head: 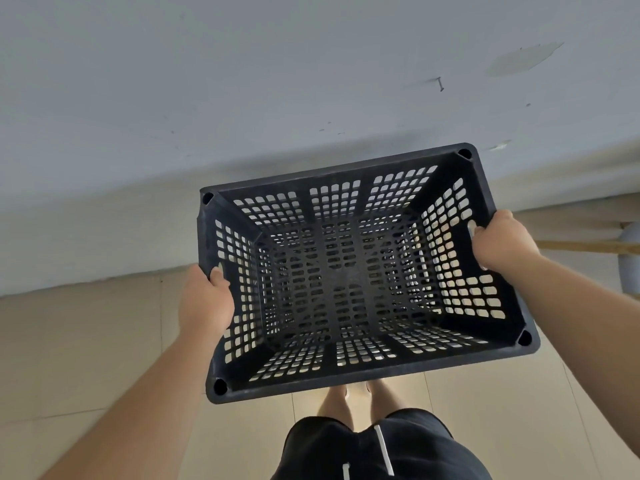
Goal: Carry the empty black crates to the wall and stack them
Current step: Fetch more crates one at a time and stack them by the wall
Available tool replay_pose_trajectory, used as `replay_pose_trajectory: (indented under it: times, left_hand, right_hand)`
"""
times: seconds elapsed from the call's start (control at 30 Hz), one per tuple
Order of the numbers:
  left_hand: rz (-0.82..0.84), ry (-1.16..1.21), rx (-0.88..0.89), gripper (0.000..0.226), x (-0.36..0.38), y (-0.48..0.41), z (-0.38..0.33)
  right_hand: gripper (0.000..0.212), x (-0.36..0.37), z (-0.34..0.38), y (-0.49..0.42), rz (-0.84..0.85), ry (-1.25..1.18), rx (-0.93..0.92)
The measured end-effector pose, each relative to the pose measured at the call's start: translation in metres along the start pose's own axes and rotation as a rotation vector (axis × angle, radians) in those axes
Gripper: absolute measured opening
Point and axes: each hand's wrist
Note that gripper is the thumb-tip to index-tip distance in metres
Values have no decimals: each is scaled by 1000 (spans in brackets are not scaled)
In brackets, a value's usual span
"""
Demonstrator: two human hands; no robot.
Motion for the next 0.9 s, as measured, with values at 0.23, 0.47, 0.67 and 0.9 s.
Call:
replay_pose_trajectory:
  times: [0.23,0.47,0.67,0.9]
  left_hand:
    - [29,-43,-7,24,-2,3,-5]
    - [76,-274,-29,69,-9,23,-21]
    - [110,-471,288,82,-4,83,-61]
    - [330,-545,557,67,22,127,-108]
  right_hand:
    - [28,2,-7,6,-17,-35,-41]
    - [51,-12,-4,25,78,-78,28]
    - [79,-26,-9,65,-5,-34,-84]
    - [73,-37,-28,120,-43,-29,-139]
Point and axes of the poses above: each hand's wrist, its own y-axis away from the middle knuckle, its own x-axis out of the palm, z = x × y, and after that the axes turned 11 degrees about y, right-handed
